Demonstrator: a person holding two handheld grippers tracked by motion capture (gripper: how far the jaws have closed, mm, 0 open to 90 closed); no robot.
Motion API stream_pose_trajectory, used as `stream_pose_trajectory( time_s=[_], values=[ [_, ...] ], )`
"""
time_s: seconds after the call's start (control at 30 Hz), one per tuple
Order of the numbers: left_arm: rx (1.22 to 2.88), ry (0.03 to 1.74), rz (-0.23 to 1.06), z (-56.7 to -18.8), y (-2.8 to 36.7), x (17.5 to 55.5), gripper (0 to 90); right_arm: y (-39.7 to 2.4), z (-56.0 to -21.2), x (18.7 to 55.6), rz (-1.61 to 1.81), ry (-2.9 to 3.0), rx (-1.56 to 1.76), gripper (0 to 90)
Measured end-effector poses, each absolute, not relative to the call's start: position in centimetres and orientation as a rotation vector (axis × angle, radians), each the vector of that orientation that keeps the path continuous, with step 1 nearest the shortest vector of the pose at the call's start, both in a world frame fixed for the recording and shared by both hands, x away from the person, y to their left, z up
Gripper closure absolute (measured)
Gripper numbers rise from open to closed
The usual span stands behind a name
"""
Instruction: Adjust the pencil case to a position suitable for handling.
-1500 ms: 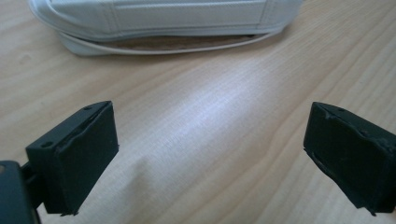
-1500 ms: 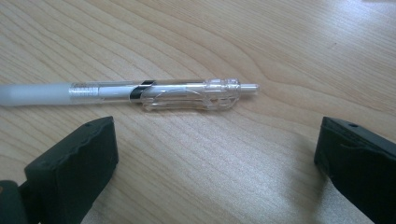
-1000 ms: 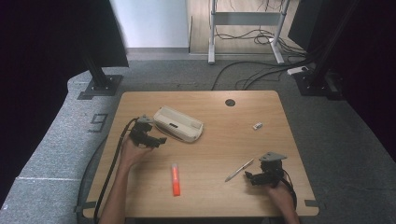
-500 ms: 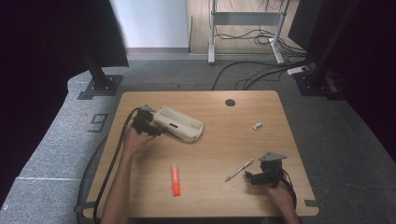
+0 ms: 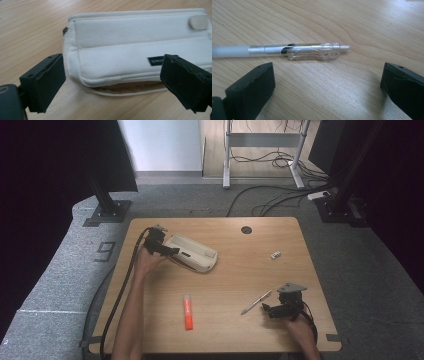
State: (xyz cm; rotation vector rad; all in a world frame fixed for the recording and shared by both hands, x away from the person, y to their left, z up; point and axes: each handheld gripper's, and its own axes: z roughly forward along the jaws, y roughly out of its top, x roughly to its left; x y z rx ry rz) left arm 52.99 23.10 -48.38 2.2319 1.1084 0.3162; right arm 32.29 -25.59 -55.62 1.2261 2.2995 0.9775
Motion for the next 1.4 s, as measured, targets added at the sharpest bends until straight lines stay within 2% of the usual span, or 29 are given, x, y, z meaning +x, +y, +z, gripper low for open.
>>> stream_pose_trajectory(
  time_s=[0.3, 0.57, 1.07, 1.4],
  values=[
    [2.244, 1.148, 0.343, -49.5, 22.9, 55.1, 7.0, -25.6, -55.6, 32.3, 0.978, 2.298, 1.226, 0.0],
    [2.208, 1.211, 0.298, -50.5, 23.5, 56.1, 7.4, -25.6, -55.6, 32.3, 0.978, 2.299, 1.226, 0.0],
    [2.229, 1.174, 0.239, -50.6, 24.2, 52.5, 7.7, -25.6, -55.6, 32.3, 0.978, 2.299, 1.228, 0.0],
    [2.246, 1.136, 0.261, -50.3, 24.0, 49.6, 7.9, -25.6, -55.6, 32.3, 0.978, 2.299, 1.232, 0.0]
  ],
)
